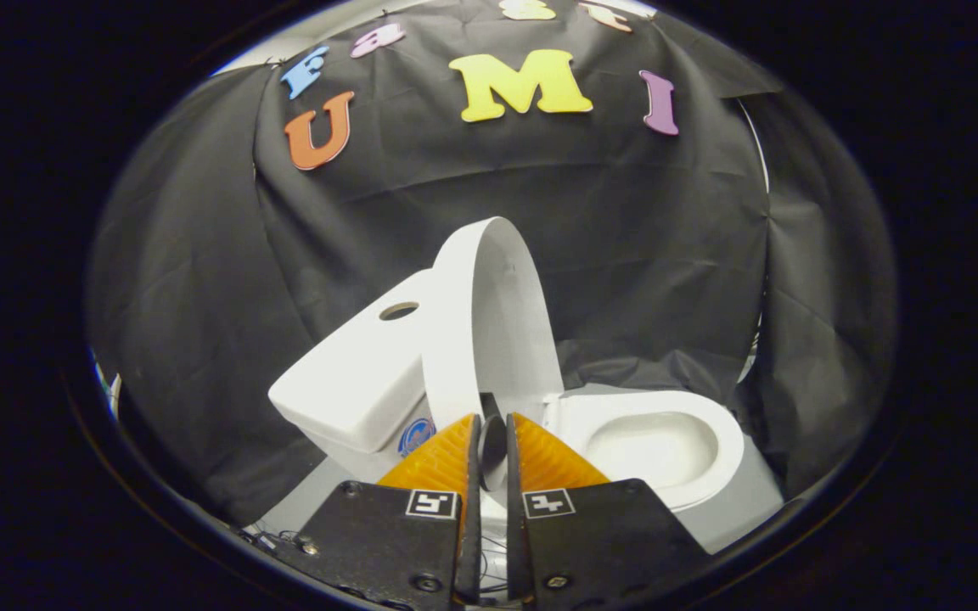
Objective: Open the toilet lid.
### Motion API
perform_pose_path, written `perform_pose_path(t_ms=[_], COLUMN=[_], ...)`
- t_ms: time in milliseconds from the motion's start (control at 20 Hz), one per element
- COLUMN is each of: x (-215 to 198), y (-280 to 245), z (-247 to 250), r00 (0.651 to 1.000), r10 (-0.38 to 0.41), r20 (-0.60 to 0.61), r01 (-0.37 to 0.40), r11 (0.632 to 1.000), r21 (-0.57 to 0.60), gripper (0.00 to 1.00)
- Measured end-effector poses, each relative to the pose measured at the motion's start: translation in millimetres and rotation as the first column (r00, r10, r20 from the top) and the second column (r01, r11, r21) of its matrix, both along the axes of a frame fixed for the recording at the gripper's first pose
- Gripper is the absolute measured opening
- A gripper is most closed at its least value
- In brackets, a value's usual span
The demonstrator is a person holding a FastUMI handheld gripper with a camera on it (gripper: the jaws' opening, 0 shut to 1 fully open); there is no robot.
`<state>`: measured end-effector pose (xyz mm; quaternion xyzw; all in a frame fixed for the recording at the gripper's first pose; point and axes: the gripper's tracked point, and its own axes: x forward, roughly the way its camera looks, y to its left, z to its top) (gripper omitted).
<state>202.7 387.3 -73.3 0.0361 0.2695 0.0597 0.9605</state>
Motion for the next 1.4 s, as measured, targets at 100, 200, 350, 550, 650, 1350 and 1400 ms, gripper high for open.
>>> perform_pose_path(t_ms=[100, 200, 350, 550, 650, 1350, 1400], x=[0, 2, 3, 3, 4, -17, -20], y=[7, 13, 21, 32, 33, 18, 13], z=[0, -1, -2, -5, -5, -25, -26], r00=[1.0, 1.0, 1.0, 0.999, 0.997, 0.99, 0.99], r10=[0.005, 0.009, 0.026, 0.051, 0.068, 0.107, 0.109], r20=[-0.004, 0.003, 0.011, 0.007, 0.02, -0.089, -0.09], r01=[-0.005, -0.009, -0.025, -0.05, -0.065, -0.114, -0.116], r11=[1.0, 0.999, 0.996, 0.994, 0.988, 0.991, 0.99], r21=[-0.008, -0.035, -0.08, -0.095, -0.138, -0.071, -0.078], gripper=[0.15, 0.15, 0.15, 0.15, 0.15, 0.42, 0.45])
